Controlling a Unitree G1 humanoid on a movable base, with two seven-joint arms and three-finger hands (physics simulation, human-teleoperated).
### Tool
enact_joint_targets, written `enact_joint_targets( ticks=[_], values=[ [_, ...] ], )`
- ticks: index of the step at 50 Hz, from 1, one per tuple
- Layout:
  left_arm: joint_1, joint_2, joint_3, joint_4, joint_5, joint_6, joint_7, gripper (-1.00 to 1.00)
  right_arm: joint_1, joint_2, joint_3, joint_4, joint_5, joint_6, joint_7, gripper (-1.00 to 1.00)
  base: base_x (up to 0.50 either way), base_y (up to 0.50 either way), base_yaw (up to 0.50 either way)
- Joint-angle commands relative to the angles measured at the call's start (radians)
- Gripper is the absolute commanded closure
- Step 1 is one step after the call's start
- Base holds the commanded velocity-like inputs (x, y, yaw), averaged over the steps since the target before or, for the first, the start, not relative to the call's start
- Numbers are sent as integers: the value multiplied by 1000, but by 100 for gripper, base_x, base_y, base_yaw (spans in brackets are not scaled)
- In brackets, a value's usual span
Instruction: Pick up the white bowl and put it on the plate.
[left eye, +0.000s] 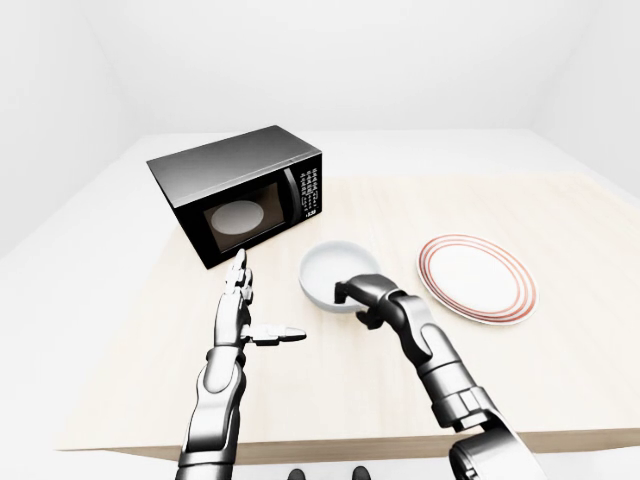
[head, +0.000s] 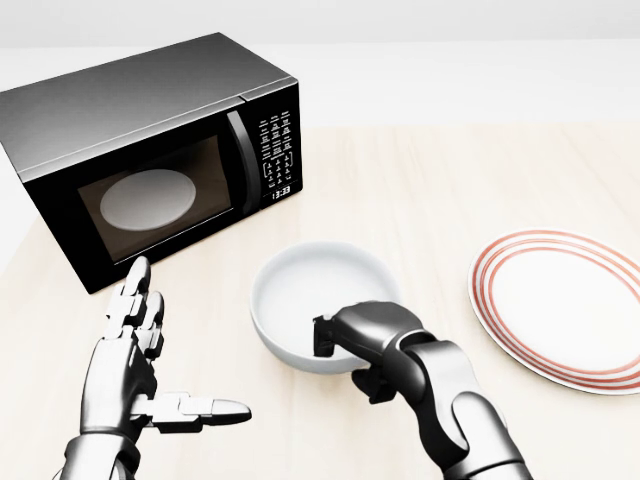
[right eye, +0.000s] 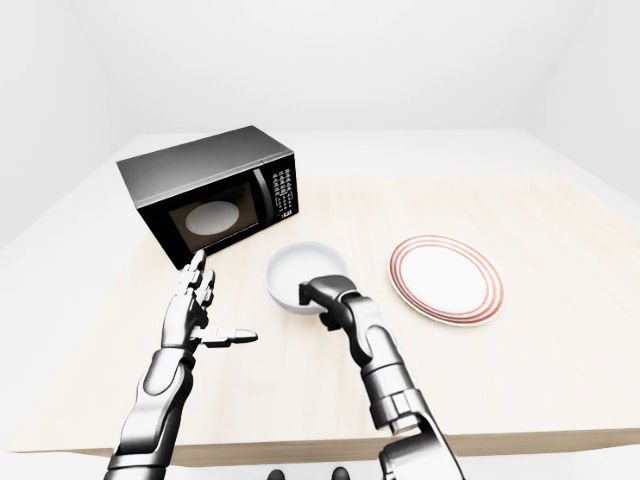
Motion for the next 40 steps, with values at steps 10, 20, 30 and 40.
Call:
enact_joint_targets(
  ticks=[10,20,30,40],
  values=[
    [-2,0,1,1,-1,3,1,-100,10,-1,6,15,-32,0,4,100,0,0,0],
    [-7,1,3,9,-4,1,3,-100,-32,-7,-14,-74,-24,0,-54,100,0,0,0],
    [-4,1,1,6,-2,1,2,-100,-46,-2,-26,-194,-15,0,-68,100,0,0,0],
    [-3,1,1,11,-1,-7,1,-100,-34,1,-24,-249,-28,0,-79,100,0,0,0]
  ],
)
